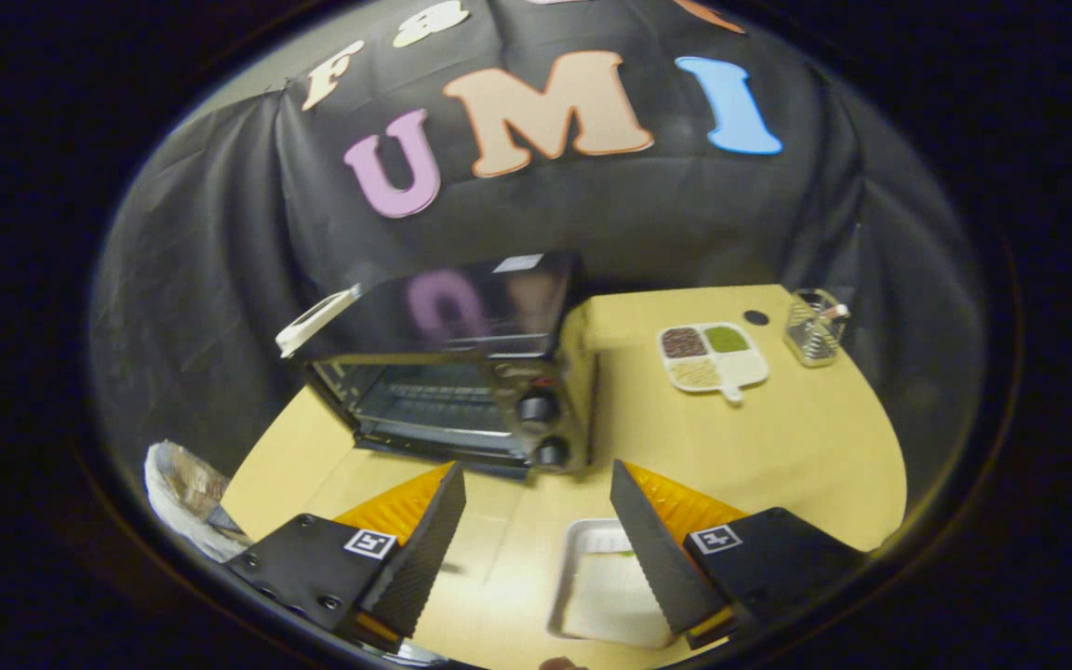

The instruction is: Open the toaster oven, put the food inside, and close the toaster oven door.

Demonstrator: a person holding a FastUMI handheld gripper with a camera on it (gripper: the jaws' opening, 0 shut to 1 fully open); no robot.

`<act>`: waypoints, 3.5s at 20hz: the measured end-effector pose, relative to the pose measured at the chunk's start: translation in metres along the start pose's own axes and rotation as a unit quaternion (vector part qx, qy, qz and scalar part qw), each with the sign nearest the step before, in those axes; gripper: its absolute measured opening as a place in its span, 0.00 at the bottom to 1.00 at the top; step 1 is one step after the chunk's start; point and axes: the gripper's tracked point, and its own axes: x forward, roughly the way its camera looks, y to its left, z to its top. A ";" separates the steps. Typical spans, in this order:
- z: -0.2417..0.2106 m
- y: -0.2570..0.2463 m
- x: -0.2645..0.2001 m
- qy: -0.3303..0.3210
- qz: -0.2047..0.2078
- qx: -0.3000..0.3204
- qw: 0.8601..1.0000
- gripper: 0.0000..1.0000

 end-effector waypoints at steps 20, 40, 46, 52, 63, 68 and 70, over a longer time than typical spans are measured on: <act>-0.112 -0.064 -0.022 0.071 -0.018 0.139 0.988 0.93; -0.065 -0.015 -0.027 0.075 0.033 0.125 0.989 0.31; -0.033 0.060 -0.019 0.083 0.101 0.217 0.967 0.31; -0.032 0.134 0.017 0.110 0.138 0.304 0.936 0.31; -0.037 0.206 0.102 0.072 0.147 0.363 0.917 0.31; -0.028 0.214 0.130 0.040 0.157 0.382 0.910 0.31; -0.023 0.220 0.140 0.029 0.164 0.390 0.905 0.31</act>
